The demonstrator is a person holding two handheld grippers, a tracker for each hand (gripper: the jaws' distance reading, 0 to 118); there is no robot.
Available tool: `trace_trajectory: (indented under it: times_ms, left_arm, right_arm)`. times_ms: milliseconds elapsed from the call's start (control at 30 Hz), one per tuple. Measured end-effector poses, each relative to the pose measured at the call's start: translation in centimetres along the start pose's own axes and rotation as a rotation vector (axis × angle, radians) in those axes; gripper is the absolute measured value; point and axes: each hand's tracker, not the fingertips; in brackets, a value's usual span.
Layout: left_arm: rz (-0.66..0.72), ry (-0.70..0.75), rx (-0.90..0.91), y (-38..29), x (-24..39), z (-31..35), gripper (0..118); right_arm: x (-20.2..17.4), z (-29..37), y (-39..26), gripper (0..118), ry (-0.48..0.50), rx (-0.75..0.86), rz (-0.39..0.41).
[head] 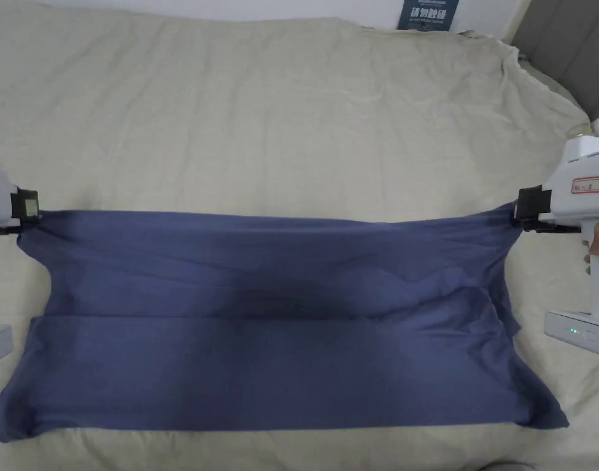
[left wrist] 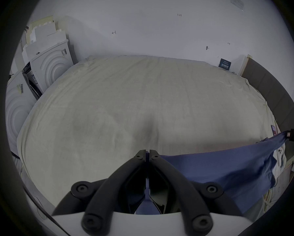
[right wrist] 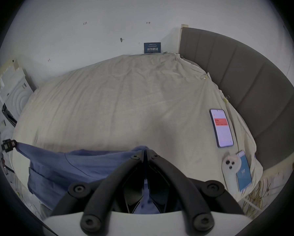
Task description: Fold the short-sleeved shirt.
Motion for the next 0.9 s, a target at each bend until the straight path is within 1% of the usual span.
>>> trace_trajectory:
  times_ms: [167,367,467,567,633,700,767,800,833,867,900]
  left_arm:
    - [-0.003,-0.009,-0.047,-5.0,-0.5,1.5,0]
    - [0.043,-0.011,-0.134,-10.0,-2.5,0.3,0]
    - [0.064,-0.002,-0.183,-12.5,-2.4,-0.7,0]
    - [0.046,0.018,-0.2,-14.4,-2.0,-0.9,0]
    - [0.041,0.018,-0.174,-14.7,-2.0,-0.4,0]
    - [0.07,0.016,-0.18,-14.3,-2.3,-0.5,0]
    - [0.07,0.022,-0.183,-14.2,-2.3,-0.3,0]
    - [0.067,0.025,-0.184,-14.1,-2.3,-0.3,2]
    - [0.064,0.026,-0.183,-14.1,-2.2,-0.2,9]
    - [0.059,0.033,-0.179,-14.1,-2.0,0.1,13]
    - [0.053,0.038,-0.174,-14.0,-1.9,0.4,13]
  right_arm:
    - [1.5,1.8,-5.2,1,0.012,-0.048,-0.042]
    - [2.3,1.6,-11.0,1,-0.007,-0.127,-0.066]
    - [2.3,0.5,-13.9,1,-0.044,-0.189,-0.052]
    - [2.1,-0.6,-15.8,1,-0.057,-0.231,-0.045]
    - [2.0,-1.2,-16.6,1,-0.06,-0.253,-0.036]
    - [1.8,-1.5,-17.0,1,-0.065,-0.263,-0.025]
    - [1.8,-1.7,-17.3,1,-0.069,-0.266,-0.025]
    - [1.7,-1.7,-17.3,1,-0.071,-0.266,-0.023]
    - [1.5,-1.7,-17.3,3,-0.076,-0.262,-0.011]
    - [1.4,-1.4,-17.4,3,-0.075,-0.243,0.01]
    - [1.4,-1.0,-17.2,4,-0.076,-0.224,0.027]
